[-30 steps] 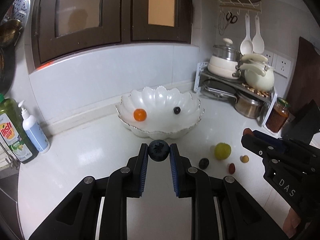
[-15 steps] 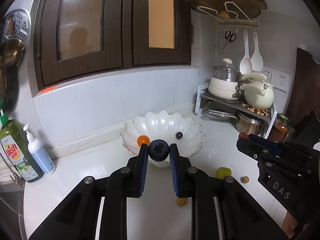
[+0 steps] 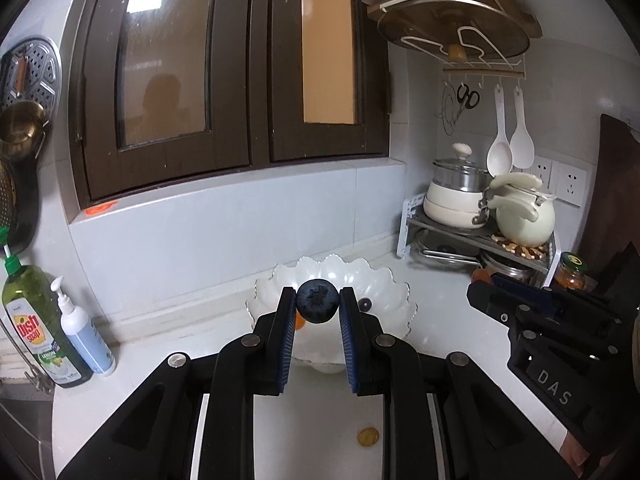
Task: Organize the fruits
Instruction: 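Lift and carry the blueberry and red-brown fruit with both tools toward the white bowl, then lower both tools over the bowl and open them to drop the fruits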
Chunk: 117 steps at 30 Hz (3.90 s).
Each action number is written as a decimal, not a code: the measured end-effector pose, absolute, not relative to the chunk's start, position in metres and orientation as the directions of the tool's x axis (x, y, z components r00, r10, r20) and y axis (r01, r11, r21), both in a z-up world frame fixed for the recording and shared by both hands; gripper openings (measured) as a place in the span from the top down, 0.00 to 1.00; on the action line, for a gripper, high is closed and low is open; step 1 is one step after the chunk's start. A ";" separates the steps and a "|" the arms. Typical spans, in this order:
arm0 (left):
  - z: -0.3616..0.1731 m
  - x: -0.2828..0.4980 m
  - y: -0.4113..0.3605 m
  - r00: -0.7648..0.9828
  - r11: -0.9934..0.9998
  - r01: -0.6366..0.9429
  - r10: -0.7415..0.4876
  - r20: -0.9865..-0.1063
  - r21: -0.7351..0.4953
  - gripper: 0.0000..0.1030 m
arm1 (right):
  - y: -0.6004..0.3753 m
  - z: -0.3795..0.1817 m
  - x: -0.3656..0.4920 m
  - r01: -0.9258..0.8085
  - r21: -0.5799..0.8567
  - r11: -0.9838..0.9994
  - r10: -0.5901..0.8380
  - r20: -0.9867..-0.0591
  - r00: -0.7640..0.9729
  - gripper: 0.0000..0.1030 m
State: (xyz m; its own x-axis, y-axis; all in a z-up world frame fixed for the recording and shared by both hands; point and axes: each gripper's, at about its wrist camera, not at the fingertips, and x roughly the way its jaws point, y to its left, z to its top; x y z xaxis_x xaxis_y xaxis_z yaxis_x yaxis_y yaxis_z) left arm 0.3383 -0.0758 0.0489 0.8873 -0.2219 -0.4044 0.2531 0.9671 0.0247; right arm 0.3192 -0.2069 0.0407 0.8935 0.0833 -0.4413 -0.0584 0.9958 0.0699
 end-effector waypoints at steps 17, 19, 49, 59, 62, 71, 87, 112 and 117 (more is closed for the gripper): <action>0.056 0.382 -0.086 0.893 0.975 0.216 -0.181 -0.412 0.042 0.78 | -0.207 0.045 0.367 -0.041 0.029 0.999 0.050 -0.458 0.887 0.83; 0.054 0.389 -0.087 0.892 0.977 0.211 -0.174 -0.417 0.044 0.78 | -0.207 0.045 0.373 -0.039 0.021 0.999 0.044 -0.460 0.887 0.83; 0.020 0.506 -0.105 0.766 0.966 0.249 -0.156 -0.624 0.065 0.78 | -0.220 0.018 0.487 -0.074 0.008 0.997 0.062 -0.651 0.756 0.83; -0.004 0.540 -0.112 0.669 0.964 0.264 -0.157 -0.727 0.035 0.78 | -0.229 -0.010 0.525 -0.067 0.061 0.996 0.090 -0.751 0.654 0.83; -0.012 0.547 -0.116 0.653 0.964 0.259 -0.135 -0.745 0.052 0.78 | -0.231 -0.021 0.535 -0.061 0.082 0.995 0.102 -0.781 0.617 0.83; -0.037 0.567 -0.123 0.590 0.963 0.262 -0.110 -0.800 0.061 0.78 | -0.232 -0.048 0.559 -0.054 0.089 0.995 0.104 -0.844 0.526 0.83; -0.087 0.591 -0.126 0.457 0.958 0.282 -0.089 -0.885 0.050 0.78 | -0.228 -0.091 0.581 -0.052 0.047 0.998 0.064 -0.917 0.393 0.83; -0.119 0.606 -0.132 0.350 0.953 0.302 -0.080 -0.933 0.031 0.72 | -0.231 -0.115 0.594 -0.050 0.076 0.996 0.088 -0.942 0.323 0.81; -0.113 0.604 -0.129 0.360 0.956 0.292 -0.075 -0.930 0.037 0.60 | -0.235 -0.115 0.593 -0.037 0.076 0.996 0.084 -0.946 0.314 0.79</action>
State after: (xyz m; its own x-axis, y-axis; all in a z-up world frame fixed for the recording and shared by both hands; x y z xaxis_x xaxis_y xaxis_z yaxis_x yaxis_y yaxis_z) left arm 0.6039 -0.1288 -0.1134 0.3604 -0.0746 -0.9298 0.2925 0.9556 0.0367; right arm 0.5930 -0.2351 -0.1147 0.3141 0.0841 -0.9457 -0.0372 0.9964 0.0762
